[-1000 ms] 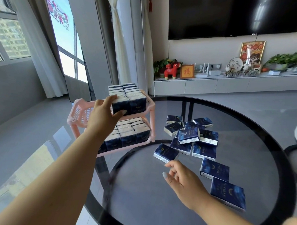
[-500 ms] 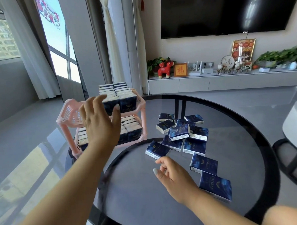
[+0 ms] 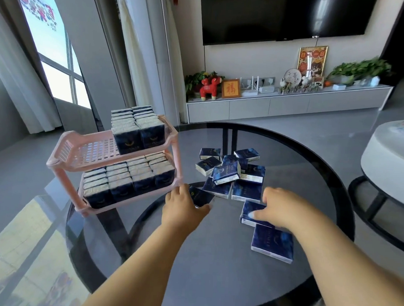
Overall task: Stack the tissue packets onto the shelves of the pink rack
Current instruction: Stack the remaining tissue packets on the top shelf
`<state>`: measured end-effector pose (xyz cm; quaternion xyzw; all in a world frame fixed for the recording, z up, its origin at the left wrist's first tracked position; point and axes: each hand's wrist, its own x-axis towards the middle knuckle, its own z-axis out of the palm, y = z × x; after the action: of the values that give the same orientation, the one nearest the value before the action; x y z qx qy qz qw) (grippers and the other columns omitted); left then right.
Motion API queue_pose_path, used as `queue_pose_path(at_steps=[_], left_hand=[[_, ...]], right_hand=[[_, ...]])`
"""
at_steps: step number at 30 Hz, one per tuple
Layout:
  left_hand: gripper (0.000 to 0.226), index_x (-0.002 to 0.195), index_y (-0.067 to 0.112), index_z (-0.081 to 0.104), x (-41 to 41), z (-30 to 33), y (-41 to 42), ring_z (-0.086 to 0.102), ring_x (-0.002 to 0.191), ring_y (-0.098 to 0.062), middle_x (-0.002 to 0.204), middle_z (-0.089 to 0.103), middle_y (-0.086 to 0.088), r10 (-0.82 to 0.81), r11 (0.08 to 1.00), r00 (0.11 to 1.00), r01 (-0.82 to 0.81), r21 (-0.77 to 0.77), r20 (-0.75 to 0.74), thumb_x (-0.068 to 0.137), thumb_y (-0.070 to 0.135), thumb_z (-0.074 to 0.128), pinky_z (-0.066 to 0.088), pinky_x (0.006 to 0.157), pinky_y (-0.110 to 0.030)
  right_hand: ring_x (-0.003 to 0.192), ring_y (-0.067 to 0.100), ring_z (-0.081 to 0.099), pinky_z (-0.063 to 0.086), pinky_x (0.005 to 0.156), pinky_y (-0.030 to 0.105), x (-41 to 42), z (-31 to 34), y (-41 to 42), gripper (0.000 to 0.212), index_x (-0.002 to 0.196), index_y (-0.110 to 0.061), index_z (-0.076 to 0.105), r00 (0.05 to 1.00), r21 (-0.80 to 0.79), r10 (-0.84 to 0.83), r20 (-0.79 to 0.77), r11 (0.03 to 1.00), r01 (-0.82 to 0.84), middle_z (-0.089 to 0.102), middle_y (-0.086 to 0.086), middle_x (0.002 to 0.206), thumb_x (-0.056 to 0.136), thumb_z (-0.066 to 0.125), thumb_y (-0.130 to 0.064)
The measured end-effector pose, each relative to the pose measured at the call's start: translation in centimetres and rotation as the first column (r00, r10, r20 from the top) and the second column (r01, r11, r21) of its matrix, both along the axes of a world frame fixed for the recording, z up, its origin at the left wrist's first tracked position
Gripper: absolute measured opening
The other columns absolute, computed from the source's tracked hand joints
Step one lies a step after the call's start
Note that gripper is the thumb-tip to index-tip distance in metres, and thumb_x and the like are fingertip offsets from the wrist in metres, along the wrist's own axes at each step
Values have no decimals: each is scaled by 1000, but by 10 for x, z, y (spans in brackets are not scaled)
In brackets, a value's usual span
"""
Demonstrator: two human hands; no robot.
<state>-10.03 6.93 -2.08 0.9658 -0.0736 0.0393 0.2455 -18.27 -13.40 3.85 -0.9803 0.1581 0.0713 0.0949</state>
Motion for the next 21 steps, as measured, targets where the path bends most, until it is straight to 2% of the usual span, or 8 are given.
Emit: queue_pose_path(at_steps=[5,8,10,12,14,16,19,21], left_hand=[[60,112,24,52,-1,-3,0,44,113,-27,112,63,3,86,996,995,-87,16,58,74,71,58,43,91,-38],[48,98,31,52,-12,10,11,49,102,-23,98,63,6,157,941,987,-158,-298,-29,73,72,57,45,85,-38],[35,104,25,55,-23,21,21,56,80,-15,93,61,2,71,716,980,-179,-675,-184,84,52,64,46,72,-33],[30,116,8,55,-34,28,32,51,59,-12,79,57,-3,-147,336,939,-248,-909,-311,93,26,61,46,58,-26],[19,106,4,57,-47,33,42,53,53,-12,66,53,-5,-357,21,877,-336,-942,-321,91,16,58,54,57,-24],[13,89,7,62,-53,31,50,61,60,-16,70,58,-9,-499,-172,830,-376,-910,-249,81,14,70,59,66,-28],[41,88,9,73,-57,26,56,66,75,-21,88,67,-12,-591,-232,799,-297,-926,-108,50,14,90,59,80,-34],[70,118,8,67,-58,23,56,64,90,-26,107,65,-14,-619,-218,782,-256,-942,-69,51,6,87,54,91,-37]], right_hand=[[97,22,55,49,80,36,3,-13,15,57,102,-21,47,998,-10,52,37,999,-51,56,-1,109,65,75,-52],[98,23,55,50,80,37,5,-19,20,55,103,-21,46,994,-43,81,72,996,-78,57,0,108,64,79,-42],[99,23,54,47,76,34,7,-23,24,53,104,-20,45,989,-70,101,107,993,-94,58,0,107,66,77,-38],[100,23,52,41,69,31,8,-24,29,48,105,-21,43,983,-115,117,141,988,-101,60,-2,105,70,73,-37],[100,22,51,37,65,30,7,-23,34,41,100,-22,40,975,-148,124,183,984,-97,61,-2,103,73,67,-38],[98,22,52,36,64,30,5,-20,38,38,96,-23,40,959,-121,101,264,990,-71,61,-3,98,73,63,-43],[83,18,59,38,59,29,2,-9,47,39,92,-25,48,918,372,-132,373,928,-18,63,-6,87,69,64,-52],[75,17,61,40,59,28,2,-2,55,33,90,-26,55,912,816,-278,301,569,-96,65,-1,89,70,69,-48]])
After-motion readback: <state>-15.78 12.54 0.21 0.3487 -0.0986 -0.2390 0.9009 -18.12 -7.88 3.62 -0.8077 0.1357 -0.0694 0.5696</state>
